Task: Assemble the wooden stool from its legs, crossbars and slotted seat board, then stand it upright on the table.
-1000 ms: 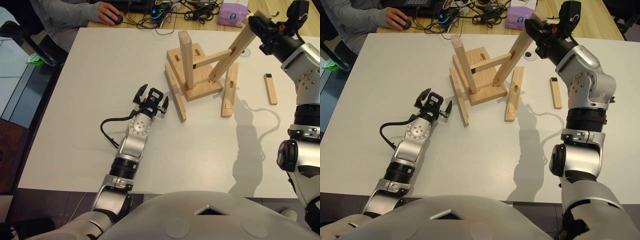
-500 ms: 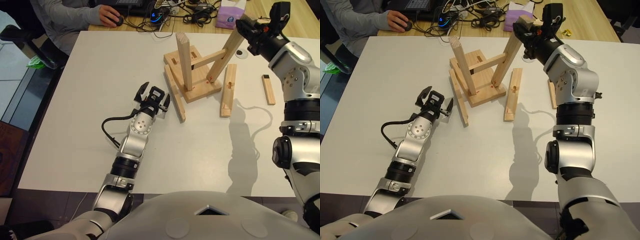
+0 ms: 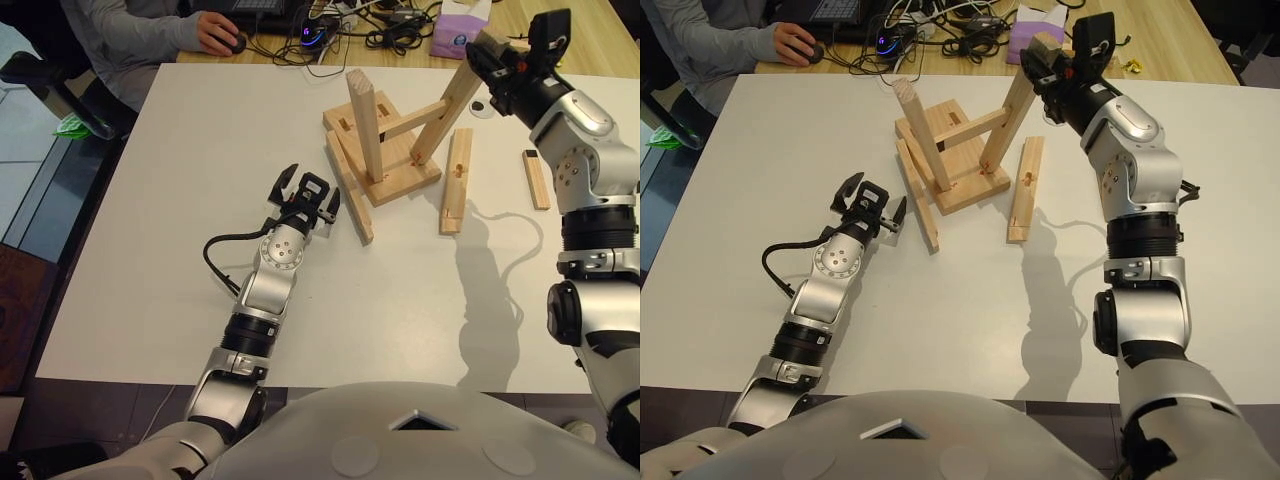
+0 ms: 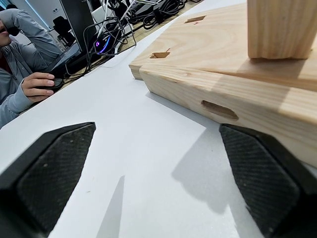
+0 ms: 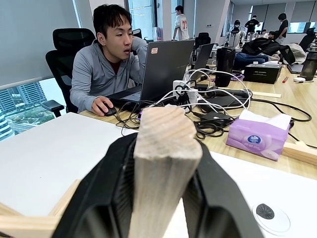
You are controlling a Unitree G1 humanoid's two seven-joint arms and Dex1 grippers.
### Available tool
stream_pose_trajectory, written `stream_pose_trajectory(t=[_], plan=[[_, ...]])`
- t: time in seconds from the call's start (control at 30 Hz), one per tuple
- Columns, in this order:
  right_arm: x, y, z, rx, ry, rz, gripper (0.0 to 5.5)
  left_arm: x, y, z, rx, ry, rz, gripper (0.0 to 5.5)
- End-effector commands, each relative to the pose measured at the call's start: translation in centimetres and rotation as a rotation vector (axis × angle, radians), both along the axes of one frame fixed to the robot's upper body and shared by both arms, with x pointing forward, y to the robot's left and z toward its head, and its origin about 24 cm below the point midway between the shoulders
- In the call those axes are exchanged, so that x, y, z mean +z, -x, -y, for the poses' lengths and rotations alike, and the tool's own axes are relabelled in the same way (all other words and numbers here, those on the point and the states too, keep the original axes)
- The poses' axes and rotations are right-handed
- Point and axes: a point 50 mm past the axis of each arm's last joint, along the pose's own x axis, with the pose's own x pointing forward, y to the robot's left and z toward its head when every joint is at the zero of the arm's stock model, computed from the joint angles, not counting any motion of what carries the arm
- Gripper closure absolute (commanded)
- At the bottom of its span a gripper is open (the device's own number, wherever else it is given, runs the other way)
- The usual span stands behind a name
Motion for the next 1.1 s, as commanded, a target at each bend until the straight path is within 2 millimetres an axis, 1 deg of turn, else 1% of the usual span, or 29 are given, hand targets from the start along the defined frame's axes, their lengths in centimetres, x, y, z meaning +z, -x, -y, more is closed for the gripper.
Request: stream_pose_trajectory(t=[0.03, 0.1, 0.13, 0.2, 0.33, 0.37, 0.47, 0.57, 0.6, 0.63, 0.67, 0.73, 0.8, 0.83, 0.87, 0.9, 0.93, 1.0, 1.03, 1.07, 1.1], plan=[[-7.2, 1.9, 1.0, -0.07, 0.112, -0.292, 4.4, 0.1, -0.2, -0.1, 0.001, -0.003, 0.003, 0.86], [-5.3, 1.4, 1.5, -0.102, 0.074, -0.148, 4.4, 0.0, -0.2, -0.1, 0.003, -0.001, 0.002, 0.86], [-4.2, 1.3, 1.9, -0.123, 0.047, -0.079, 4.03, 0.0, -0.2, -0.1, 0.004, -0.001, 0.002, 0.86], [-2.7, 1.3, 2.5, -0.158, 0.029, 0.026, 3.68, 0.0, -0.2, -0.1, 0.006, 0.0, 0.004, 0.86], [-0.3, 1.4, 3.1, -0.2, -0.012, 0.18, 3.07, 0.0, -0.2, -0.2, 0.003, -0.001, 0.006, 0.86], [0.4, 1.4, 3.2, -0.205, -0.031, 0.216, 2.76, -0.1, -0.2, -0.2, 0.001, -0.001, 0.006, 0.86], [2.9, 1.8, 2.9, -0.195, -0.095, 0.339, 2.3, -0.2, -0.2, -0.1, -0.002, -0.001, 0.005, 0.86], [7.0, 2.6, 2.3, -0.189, -0.133, 0.523, 1.79, -0.3, -0.1, 0.0, -0.007, 0.0, 0.004, 0.86], [7.8, 2.7, 1.7, -0.168, -0.146, 0.55, 1.79, -0.3, -0.1, 0.0, -0.009, 0.0, 0.003, 0.86], [8.0, 2.8, 0.9, -0.13, -0.145, 0.555, 1.79, -0.4, 0.0, 0.1, -0.011, 0.0, 0.002, 0.86], [7.6, 2.7, 0.2, -0.096, -0.139, 0.542, 1.79, -0.4, 0.0, 0.1, -0.012, 0.001, 0.002, 0.86], [6.4, 2.4, -1.1, -0.044, -0.106, 0.5, 2.02, -0.4, 0.0, 0.3, -0.017, 0.004, 0.004, 0.86], [4.3, 2.0, -2.6, 0.038, -0.045, 0.386, 2.35, -0.3, 0.0, 0.3, -0.018, 0.006, 0.004, 0.86], [2.8, 1.8, -3.1, 0.076, -0.039, 0.301, 2.59, -0.3, 0.0, 0.4, -0.02, 0.007, 0.004, 0.86], [1.2, 1.8, -3.5, 0.108, -0.044, 0.2, 2.68, -0.3, 0.0, 0.4, -0.022, 0.009, 0.004, 0.86], [-0.8, 1.8, -3.6, 0.122, -0.043, 0.093, 2.86, -0.3, 0.1, 0.4, -0.021, 0.013, 0.002, 0.86], [-2.6, 2.1, -3.7, 0.14, -0.044, -0.013, 3.14, -0.3, 0.1, 0.5, -0.021, 0.017, 0.002, 0.86], [-5.5, 2.9, -3.8, 0.165, -0.021, -0.18, 3.46, -0.3, 0.2, 0.5, -0.019, 0.019, 0.0, 0.86], [-6.4, 3.4, -3.9, 0.177, -0.02, -0.241, 3.64, -0.3, 0.2, 0.4, -0.019, 0.018, -0.001, 0.86], [-6.8, 3.7, -4.0, 0.189, -0.021, -0.27, 3.84, -0.3, 0.3, 0.4, -0.018, 0.017, -0.002, 0.86], [-6.7, 3.9, -4.2, 0.198, -0.038, -0.279, 3.99, -0.4, 0.3, 0.4, -0.018, 0.017, -0.003, 0.86]])
